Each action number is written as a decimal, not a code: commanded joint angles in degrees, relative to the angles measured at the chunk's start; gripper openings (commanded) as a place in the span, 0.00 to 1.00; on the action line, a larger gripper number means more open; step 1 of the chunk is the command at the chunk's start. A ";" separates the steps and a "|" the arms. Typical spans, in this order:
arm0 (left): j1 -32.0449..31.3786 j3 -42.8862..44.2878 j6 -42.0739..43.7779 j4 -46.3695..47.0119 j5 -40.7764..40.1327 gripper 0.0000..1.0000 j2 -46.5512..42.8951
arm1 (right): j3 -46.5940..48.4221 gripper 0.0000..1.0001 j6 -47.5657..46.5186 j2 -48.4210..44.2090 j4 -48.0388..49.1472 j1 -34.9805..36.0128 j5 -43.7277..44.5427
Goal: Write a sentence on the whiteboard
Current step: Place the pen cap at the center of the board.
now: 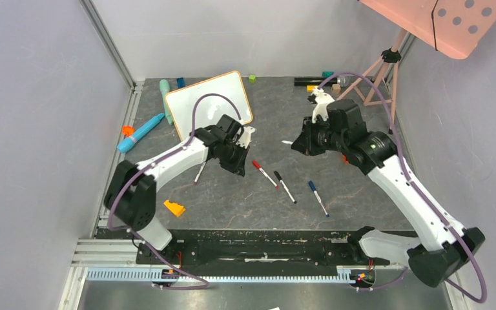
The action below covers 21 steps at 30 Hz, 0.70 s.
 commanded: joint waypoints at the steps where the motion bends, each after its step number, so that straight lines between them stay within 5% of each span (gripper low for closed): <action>1: -0.07 4.88 -12.23 -0.66 -1.88 0.02 5.62 | -3.25 0.00 4.39 -6.56 7.24 -0.25 13.72; 16: -0.13 0.55 -16.60 9.64 -8.28 0.02 12.69 | -15.08 0.00 9.65 -14.75 12.38 -0.32 14.92; 21: -0.13 -3.08 -17.85 14.57 -11.71 0.15 11.67 | -15.80 0.00 9.46 -15.65 12.97 -0.29 15.75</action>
